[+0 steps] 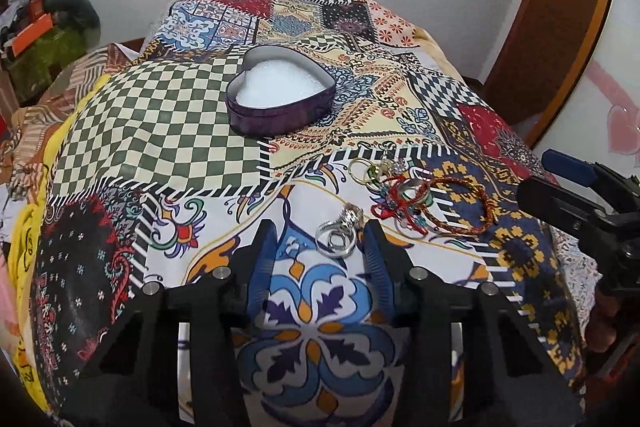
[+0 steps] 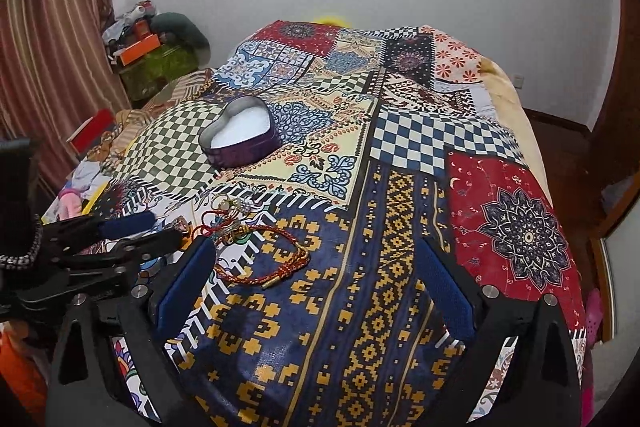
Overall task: Organize jewelry
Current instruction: 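Lower the left gripper onto the silver ring and close on it, then carry the ring with the left gripper into the heart tin and release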
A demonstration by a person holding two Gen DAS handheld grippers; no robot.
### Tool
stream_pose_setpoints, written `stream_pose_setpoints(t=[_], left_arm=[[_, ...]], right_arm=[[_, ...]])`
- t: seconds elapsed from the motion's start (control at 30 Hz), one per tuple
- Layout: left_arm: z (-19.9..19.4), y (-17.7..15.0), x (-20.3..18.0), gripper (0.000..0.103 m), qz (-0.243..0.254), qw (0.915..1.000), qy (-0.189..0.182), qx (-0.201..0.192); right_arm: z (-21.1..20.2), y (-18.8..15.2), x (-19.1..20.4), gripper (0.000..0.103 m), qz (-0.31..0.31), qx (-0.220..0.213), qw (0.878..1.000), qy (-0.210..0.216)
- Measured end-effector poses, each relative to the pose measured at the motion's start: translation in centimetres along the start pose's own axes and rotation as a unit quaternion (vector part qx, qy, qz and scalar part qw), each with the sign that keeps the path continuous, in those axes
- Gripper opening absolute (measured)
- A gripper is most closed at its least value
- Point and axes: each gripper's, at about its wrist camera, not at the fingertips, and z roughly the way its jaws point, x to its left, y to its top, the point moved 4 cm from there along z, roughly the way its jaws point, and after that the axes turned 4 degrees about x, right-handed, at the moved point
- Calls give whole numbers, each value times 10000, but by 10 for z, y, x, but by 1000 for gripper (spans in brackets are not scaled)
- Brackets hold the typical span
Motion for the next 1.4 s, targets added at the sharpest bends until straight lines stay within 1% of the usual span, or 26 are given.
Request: stream_pose_setpoints(t=[0.07,0.13,0.17,0.2,0.23,0.33,0.37,0.53,0.6,0.77,0.83,0.9,0.93,1.0,1.1,1.13,1.17,1.2,1.33,1.37,1.4], left_arm=[[1,1,0,41,2,10000,-15,-27],[1,2,2,30,-13,10000,-30,-63],[1,2,2,28,-10,10000,-19,-76],[1,3,3,23,9,9999,-20,-99],[0,3,3,21,29,9999,-11,-126],[-2,2,3,21,48,9998,-51,-162],[-5,1,4,21,39,9998,-46,-190],[-19,-2,13,21,-81,9994,59,-342],[-26,-3,18,21,-137,9990,75,-418],[-48,-8,35,21,-233,9980,134,-580],[-53,-11,40,21,-249,9976,184,-619],[-59,-14,47,21,-262,9972,223,-658],[-61,-15,50,21,-267,9971,237,-677],[-65,-18,53,21,-272,9968,243,-710],[-66,-21,58,21,-282,9966,238,-732],[-66,-22,60,21,-287,9966,239,-740],[-66,-24,61,21,-288,9965,242,-746],[-66,-25,63,21,-298,9965,234,-751],[-64,-27,68,21,-360,9964,185,-748],[-63,-27,69,21,-373,9964,181,-743],[-62,-28,69,21,-385,9964,177,-739]], right_arm=[[1,0,1,94,-27,15,10000,27],[1,1,3,92,-61,19,10000,59],[2,1,4,92,-81,20,9999,69],[2,1,6,91,-99,14,9999,71],[2,2,7,91,-114,11,9999,74],[3,2,14,89,-151,1,9998,94],[3,2,16,87,-162,3,9998,104],[4,4,24,82,-222,54,9996,189],[4,6,30,77,-260,64,9993,253],[5,12,57,73,-446,67,9978,495],[9,14,70,69,-601,100,9965,574],[16,16,85,60,-799,176,9947,617],[21,17,91,58,-886,235,9938,629],[29,18,99,48,-1000,335,9921,676],[47,18,110,38,-1124,628,9883,813],[53,17,112,35,-1148,733,9872,827],[56,16,115,30,-1150,810,9867,816],[62,14,116,27,-1160,924,9856,817],[69,8,117,25,-1094,1122,9843,808],[71,7,117,24,-1090,1150,9840,812],[71,6,118,21,-1097,1178,9837,807]])
